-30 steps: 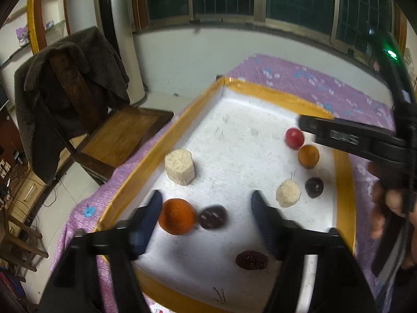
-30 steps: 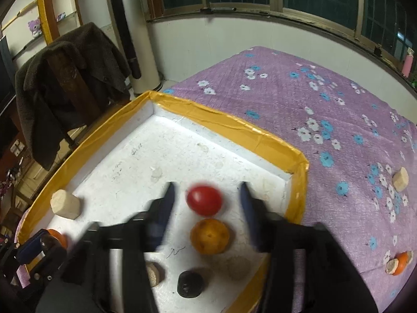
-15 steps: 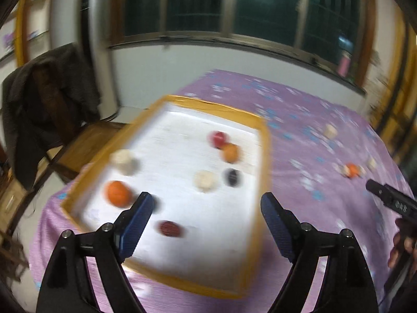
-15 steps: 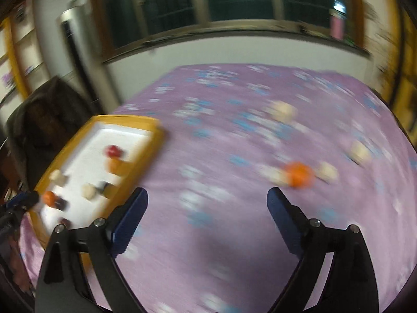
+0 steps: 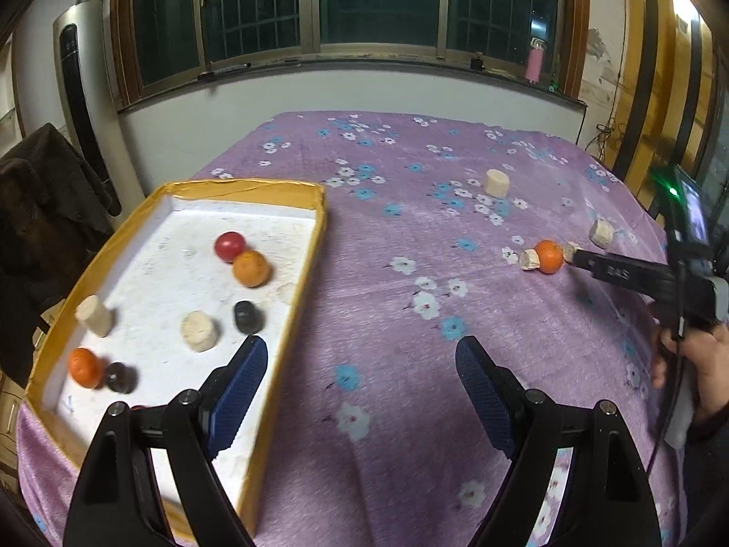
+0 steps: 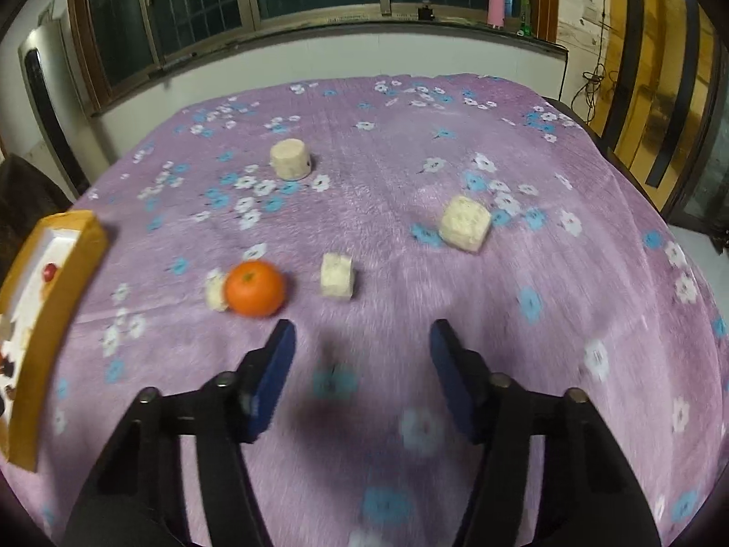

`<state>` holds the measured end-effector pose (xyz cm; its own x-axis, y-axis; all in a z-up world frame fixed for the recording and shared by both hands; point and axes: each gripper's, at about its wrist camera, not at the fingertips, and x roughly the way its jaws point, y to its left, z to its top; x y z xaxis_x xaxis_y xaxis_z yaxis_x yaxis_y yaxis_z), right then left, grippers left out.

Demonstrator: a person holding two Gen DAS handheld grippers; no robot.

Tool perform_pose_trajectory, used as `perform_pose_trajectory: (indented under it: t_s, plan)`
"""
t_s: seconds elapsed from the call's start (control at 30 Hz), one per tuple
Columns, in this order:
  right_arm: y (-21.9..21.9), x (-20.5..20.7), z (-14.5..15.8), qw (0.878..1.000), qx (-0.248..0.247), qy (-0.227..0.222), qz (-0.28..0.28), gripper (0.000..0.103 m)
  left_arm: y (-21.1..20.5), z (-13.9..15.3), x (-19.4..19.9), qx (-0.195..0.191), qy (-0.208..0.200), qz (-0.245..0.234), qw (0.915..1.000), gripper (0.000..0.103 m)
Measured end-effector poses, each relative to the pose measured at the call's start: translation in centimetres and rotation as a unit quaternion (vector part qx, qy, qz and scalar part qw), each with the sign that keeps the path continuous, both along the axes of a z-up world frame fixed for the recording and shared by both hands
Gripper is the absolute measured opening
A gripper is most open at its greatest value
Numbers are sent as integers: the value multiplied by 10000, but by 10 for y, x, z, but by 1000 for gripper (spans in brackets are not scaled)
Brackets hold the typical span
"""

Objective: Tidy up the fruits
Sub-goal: 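Move the right tool to the small white cube and grasp it, then grasp the mandarin orange with the left tool while the right tool holds the cube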

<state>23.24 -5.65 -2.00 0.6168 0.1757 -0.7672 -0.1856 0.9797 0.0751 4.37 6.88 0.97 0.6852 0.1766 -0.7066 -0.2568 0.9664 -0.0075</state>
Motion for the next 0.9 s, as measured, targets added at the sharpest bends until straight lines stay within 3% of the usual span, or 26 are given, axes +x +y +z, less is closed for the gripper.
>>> perform_pose_trajectory:
  t_s: [0.1, 0.2, 0.27, 0.3, 0.47, 0.6, 0.77, 0.9]
  plan:
    - [7, 18, -4, 9999, 0, 56, 86, 56, -4, -4, 12, -68, 41, -32, 10000, 85]
    - [15, 32, -10, 9998, -29, 153, 157, 46, -12, -4, 23, -84, -11, -82, 9999, 85]
    - [17, 39, -16, 9994, -8, 270, 196, 21, -21, -4, 31, -89, -75, -195, 9997, 85]
    - [17, 39, -17, 9996, -11, 235, 185, 18, -24, -4, 35, -85, -66, -218, 9997, 84]
    - [-2, 24, -12, 9996, 234, 133, 93, 18, -65, -3, 70, -173, -138, -786, 9967, 84]
    - [-30, -3, 3, 9984, 554, -118, -65, 18, -96, -8, 102, -194, -282, -1400, 9896, 84]
    - [-59, -21, 14, 9932, 1064, -428, -184, 19, -121, -15, 130, 114, -357, -1923, 9806, 83]
    - [-63, -21, 18, 9903, 1293, -504, -94, 19, -126, -26, 149, 313, -133, -2076, 9776, 69]
